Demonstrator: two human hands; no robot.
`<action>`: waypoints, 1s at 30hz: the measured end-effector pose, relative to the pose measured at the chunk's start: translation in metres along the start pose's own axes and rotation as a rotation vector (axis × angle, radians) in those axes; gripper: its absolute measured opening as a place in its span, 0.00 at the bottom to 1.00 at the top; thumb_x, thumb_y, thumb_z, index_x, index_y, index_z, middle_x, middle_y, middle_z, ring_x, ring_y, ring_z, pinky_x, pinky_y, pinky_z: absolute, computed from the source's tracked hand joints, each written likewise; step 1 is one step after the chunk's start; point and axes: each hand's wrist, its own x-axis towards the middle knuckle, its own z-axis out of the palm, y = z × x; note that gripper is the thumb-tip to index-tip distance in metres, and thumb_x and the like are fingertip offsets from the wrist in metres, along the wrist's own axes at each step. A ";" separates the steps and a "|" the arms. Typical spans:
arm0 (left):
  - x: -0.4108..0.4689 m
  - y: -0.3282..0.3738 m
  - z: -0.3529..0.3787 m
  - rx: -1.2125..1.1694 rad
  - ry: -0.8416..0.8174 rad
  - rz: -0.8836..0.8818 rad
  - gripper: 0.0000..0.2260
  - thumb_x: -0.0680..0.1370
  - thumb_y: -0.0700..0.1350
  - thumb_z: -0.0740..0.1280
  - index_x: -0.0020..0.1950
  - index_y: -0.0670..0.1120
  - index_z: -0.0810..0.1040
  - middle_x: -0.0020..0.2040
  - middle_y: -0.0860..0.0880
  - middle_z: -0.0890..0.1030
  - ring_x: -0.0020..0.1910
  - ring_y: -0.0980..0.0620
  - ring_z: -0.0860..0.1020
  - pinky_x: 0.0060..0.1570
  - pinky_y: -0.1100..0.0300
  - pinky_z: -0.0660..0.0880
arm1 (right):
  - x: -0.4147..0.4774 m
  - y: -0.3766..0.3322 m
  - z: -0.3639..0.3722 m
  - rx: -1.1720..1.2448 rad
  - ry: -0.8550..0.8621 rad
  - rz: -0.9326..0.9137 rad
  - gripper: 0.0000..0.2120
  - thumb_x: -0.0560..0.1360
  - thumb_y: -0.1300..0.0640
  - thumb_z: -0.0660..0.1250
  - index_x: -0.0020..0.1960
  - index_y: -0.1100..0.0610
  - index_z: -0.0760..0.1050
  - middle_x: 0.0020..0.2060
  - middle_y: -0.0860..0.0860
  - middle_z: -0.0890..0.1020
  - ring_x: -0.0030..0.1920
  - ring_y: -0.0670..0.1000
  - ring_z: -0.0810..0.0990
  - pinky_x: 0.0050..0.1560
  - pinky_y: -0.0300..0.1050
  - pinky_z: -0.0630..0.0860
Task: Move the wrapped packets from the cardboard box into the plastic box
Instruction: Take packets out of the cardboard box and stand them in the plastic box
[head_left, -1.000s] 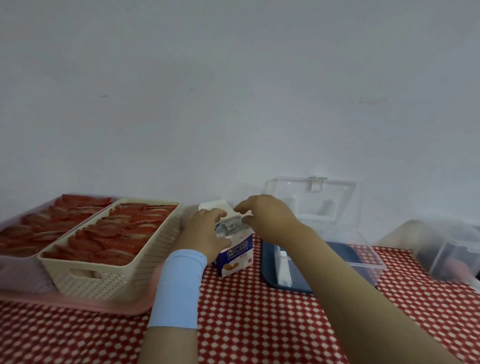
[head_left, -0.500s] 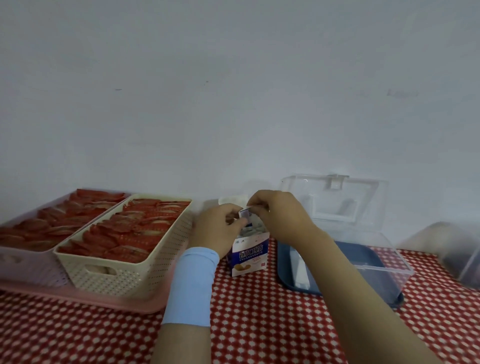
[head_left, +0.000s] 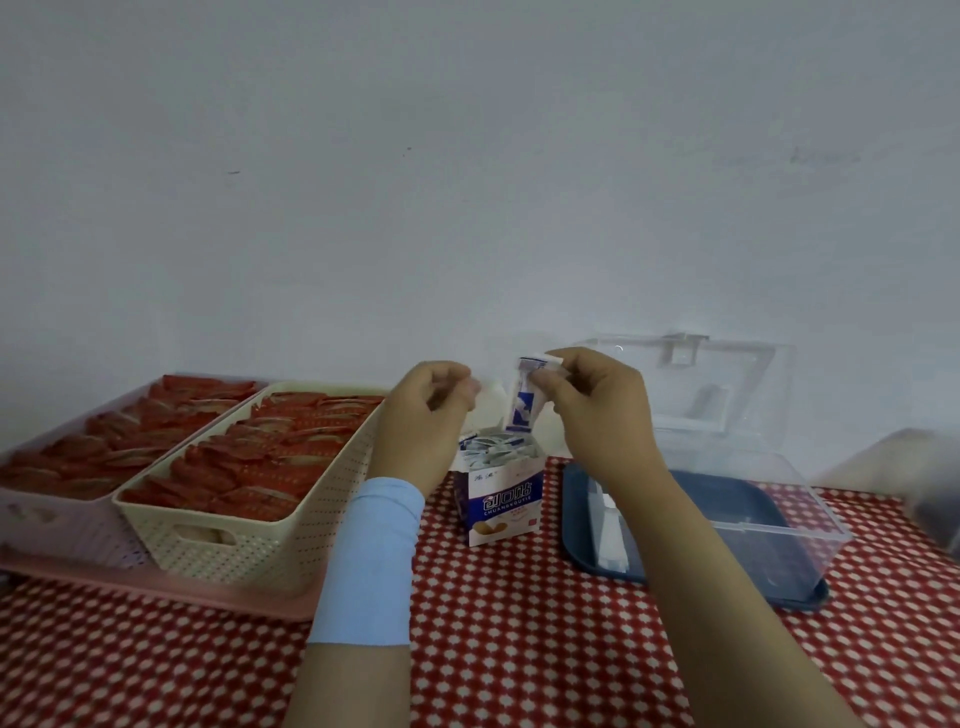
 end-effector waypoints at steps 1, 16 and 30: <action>-0.001 0.006 -0.003 -0.119 -0.018 -0.058 0.04 0.81 0.46 0.66 0.53 0.48 0.78 0.49 0.52 0.85 0.48 0.55 0.84 0.48 0.61 0.79 | 0.001 -0.004 -0.003 0.018 -0.044 0.020 0.06 0.77 0.61 0.70 0.42 0.58 0.81 0.34 0.52 0.83 0.31 0.41 0.76 0.34 0.34 0.75; -0.020 0.014 -0.002 -0.700 -0.509 -0.470 0.20 0.74 0.48 0.67 0.64 0.41 0.78 0.53 0.41 0.84 0.47 0.48 0.84 0.42 0.55 0.82 | -0.011 -0.024 -0.011 0.207 -0.351 0.161 0.14 0.80 0.65 0.65 0.61 0.53 0.81 0.43 0.49 0.87 0.39 0.42 0.83 0.41 0.35 0.78; -0.012 0.009 -0.013 -0.756 -0.413 -0.396 0.14 0.77 0.43 0.65 0.59 0.37 0.79 0.49 0.40 0.85 0.38 0.51 0.83 0.35 0.61 0.81 | -0.007 -0.013 0.003 0.096 -0.291 0.064 0.17 0.82 0.59 0.64 0.68 0.48 0.75 0.52 0.44 0.84 0.50 0.42 0.83 0.49 0.31 0.76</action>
